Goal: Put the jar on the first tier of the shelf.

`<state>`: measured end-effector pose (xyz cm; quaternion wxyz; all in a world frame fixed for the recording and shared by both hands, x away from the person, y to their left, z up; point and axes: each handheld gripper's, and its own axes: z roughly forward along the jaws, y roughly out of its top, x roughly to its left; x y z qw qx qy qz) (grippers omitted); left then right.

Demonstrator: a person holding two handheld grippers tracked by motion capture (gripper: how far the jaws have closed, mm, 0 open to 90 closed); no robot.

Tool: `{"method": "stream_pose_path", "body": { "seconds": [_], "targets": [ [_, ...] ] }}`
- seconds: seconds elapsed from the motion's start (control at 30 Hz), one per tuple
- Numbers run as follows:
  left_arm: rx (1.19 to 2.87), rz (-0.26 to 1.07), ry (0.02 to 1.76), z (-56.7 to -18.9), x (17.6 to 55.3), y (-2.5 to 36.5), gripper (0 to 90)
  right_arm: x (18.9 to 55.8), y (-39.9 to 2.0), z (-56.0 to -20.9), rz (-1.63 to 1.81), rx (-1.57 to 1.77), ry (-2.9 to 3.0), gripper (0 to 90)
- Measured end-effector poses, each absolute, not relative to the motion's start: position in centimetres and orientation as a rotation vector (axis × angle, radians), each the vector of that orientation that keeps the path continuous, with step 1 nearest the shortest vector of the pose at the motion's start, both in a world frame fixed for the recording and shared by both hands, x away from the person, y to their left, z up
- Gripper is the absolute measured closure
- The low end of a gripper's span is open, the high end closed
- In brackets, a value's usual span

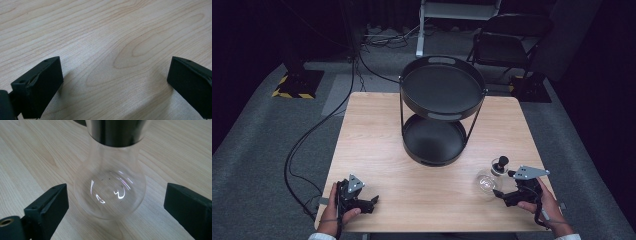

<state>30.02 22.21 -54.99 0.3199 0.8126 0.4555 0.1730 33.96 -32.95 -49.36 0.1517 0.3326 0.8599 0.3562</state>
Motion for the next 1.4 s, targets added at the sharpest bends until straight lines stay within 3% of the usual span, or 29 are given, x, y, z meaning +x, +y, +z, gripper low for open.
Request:
{"method": "stream_pose_path", "body": {
  "seconds": [0.53,1.1,1.4],
  "targets": [
    [2.136,0.455,1.197,-55.0,30.0,22.2,0.0,34.7,-32.0,-48.6,1.125,0.976,2.408,22.1],
    [2.135,0.455,1.197,-55.0,30.0,22.2,0.0,35.1,-31.1,-47.9,1.219,0.981,2.313,49.0],
    [2.136,0.455,1.197,-55.0,30.0,22.2,0.0,34.9,-30.9,-47.8,1.206,0.948,2.302,50.6]
  ]
}}
